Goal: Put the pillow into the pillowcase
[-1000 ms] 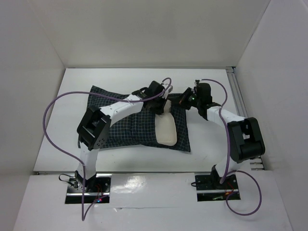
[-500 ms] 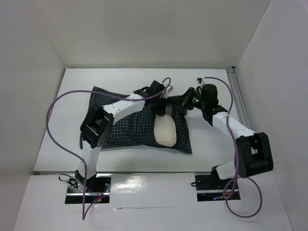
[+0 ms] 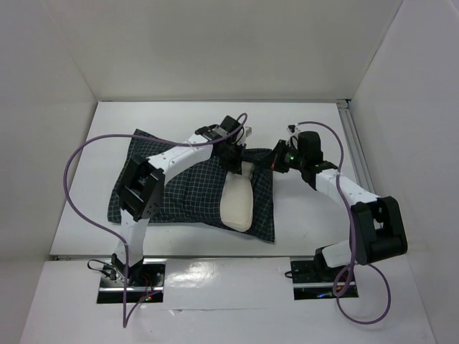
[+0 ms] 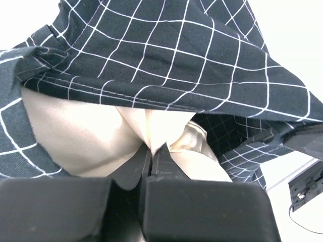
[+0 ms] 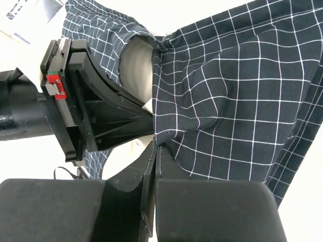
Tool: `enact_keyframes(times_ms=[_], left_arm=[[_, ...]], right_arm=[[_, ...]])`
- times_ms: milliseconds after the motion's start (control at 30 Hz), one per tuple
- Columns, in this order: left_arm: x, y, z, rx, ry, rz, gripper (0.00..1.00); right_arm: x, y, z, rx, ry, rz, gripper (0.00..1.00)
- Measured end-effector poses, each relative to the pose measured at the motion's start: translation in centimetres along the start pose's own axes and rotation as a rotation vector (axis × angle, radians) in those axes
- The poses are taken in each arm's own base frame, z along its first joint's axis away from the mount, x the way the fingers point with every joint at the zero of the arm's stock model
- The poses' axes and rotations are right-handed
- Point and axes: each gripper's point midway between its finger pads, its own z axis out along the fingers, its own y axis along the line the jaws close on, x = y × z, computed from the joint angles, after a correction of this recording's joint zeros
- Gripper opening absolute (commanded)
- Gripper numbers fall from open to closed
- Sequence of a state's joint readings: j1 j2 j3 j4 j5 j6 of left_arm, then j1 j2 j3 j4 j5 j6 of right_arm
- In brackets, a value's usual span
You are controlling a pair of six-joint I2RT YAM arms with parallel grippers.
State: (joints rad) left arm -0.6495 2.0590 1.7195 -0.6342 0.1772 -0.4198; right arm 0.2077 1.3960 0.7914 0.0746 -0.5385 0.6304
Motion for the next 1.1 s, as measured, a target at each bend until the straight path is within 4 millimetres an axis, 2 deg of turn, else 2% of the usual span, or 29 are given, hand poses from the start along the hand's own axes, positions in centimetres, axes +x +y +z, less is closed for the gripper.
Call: enact_keyframes(times_ms=[100,133,233,267,367,400,467,500,533,600,633,667,700,733,900,1000,1100], left_arm=[[0.2,0.0,-0.2,-0.005,0.012,-0.009,0.00],[0.3,0.1,-0.3,-0.006,0.015,-0.010,0.11],[0.6,0.1,-0.6,-0.011,0.028,-0.015,0.31],[0.7,0.1,-0.8,-0.013,0.033,-0.013,0.48],[1.1,-0.3,-1.8,-0.009,0.049,-0.008,0.77],[1.1,-0.6,-2.2,-0.003,0.051,-0.005,0.90],[1.4,-1.3,-3.3,0.003,0.068,0.002,0.97],[1.6,-1.7,-3.8,0.006,0.081,0.008,0.97],[1.8,-2.0,-4.2,0.008,0.093,0.011,0.93],[2.2,-2.6,-5.0,0.010,0.114,0.013,0.68],[2.4,-2.7,-5.4,0.011,0.122,0.009,0.31],[2.7,-3.0,-5.7,0.012,0.129,0.008,0.13],[3.0,-3.0,-6.1,0.011,0.137,0.015,0.03],[3.1,-3.1,-6.5,0.011,0.139,0.012,0.00],[4.6,-3.2,-8.4,0.040,0.140,0.000,0.00],[5.5,-3.4,-7.8,0.077,0.162,-0.028,0.00],[5.8,-3.4,-5.9,0.091,0.183,-0.061,0.00]], right_arm=[[0.2,-0.1,0.1,0.002,0.005,-0.003,0.00],[0.2,0.0,0.1,0.001,0.007,-0.007,0.00],[0.5,0.1,0.2,-0.001,0.014,-0.017,0.00],[0.6,0.2,0.2,-0.001,0.018,-0.018,0.00],[0.9,0.4,0.3,-0.005,0.026,-0.027,0.00],[1.0,0.4,0.4,-0.004,0.026,-0.030,0.00],[0.9,0.4,0.4,0.001,0.022,-0.031,0.00],[0.8,0.3,0.4,0.006,0.017,-0.032,0.00],[0.7,0.2,0.5,0.011,0.011,-0.033,0.00],[0.4,0.2,0.5,0.017,0.002,-0.035,0.00],[0.2,0.2,0.6,0.020,-0.004,-0.038,0.00],[0.0,0.3,0.7,0.021,-0.009,-0.040,0.00],[-0.2,0.3,0.7,0.022,-0.013,-0.043,0.00],[-0.4,0.4,0.8,0.022,-0.017,-0.047,0.00],[-0.9,0.8,0.9,0.018,-0.024,-0.073,0.00],[-0.7,1.0,1.0,0.014,-0.015,-0.093,0.00],[-0.2,1.2,1.2,0.015,0.006,-0.116,0.00]])
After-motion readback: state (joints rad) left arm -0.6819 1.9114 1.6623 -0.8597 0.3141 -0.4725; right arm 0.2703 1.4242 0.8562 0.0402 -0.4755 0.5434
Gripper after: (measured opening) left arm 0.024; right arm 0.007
